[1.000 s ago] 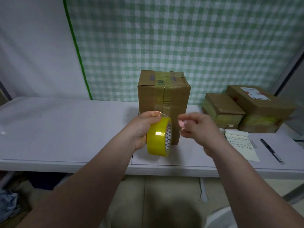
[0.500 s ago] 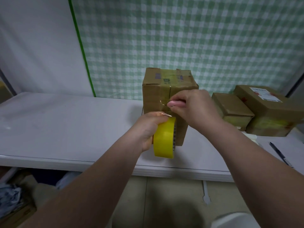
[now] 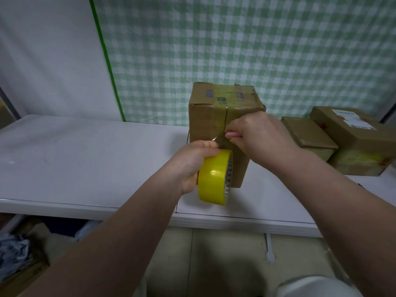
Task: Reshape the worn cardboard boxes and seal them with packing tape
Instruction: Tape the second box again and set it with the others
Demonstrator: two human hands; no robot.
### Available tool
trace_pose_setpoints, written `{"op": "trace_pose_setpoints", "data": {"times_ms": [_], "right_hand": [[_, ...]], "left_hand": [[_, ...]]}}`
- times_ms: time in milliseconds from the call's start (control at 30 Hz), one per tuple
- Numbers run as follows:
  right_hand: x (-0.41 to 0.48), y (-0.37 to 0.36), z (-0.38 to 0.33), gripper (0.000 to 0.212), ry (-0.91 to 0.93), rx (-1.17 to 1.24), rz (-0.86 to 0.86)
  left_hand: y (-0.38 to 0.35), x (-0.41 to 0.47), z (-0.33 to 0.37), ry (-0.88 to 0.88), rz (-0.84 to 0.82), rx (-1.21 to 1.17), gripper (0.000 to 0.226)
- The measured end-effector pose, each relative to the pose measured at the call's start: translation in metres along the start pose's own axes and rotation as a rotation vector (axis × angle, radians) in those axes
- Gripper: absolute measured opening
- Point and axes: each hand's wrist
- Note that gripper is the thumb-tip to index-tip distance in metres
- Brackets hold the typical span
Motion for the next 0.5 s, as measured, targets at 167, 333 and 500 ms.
{"op": "trace_pose_setpoints", "data": {"times_ms": [167, 333, 500], "right_hand": [[-0.013, -0.002, 0.022, 0.019, -0.108, -0.076, -0.099], [-0.031, -0.022, 0.019, 0.02, -0.309, 0.258, -0.056], [-0.047, -0.044, -0.001, 0.033, -0.604, 0.75, -0.011]], "left_hand": [[0.003, 0.002, 0.002, 0.036, 0.042, 0.045, 0.013], [0.008, 0.002, 0.011, 0.075, 0.007, 0.237, 0.009], [0.014, -0.005, 0.006, 0.08, 0.009, 0.461, 0.012]]}}
Point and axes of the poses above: each hand's wrist, its own x-axis towards the middle knuckle, its own y-axis out of the back of the hand, z = x × y, and after that the axes turned 1 degree about z, right-handed
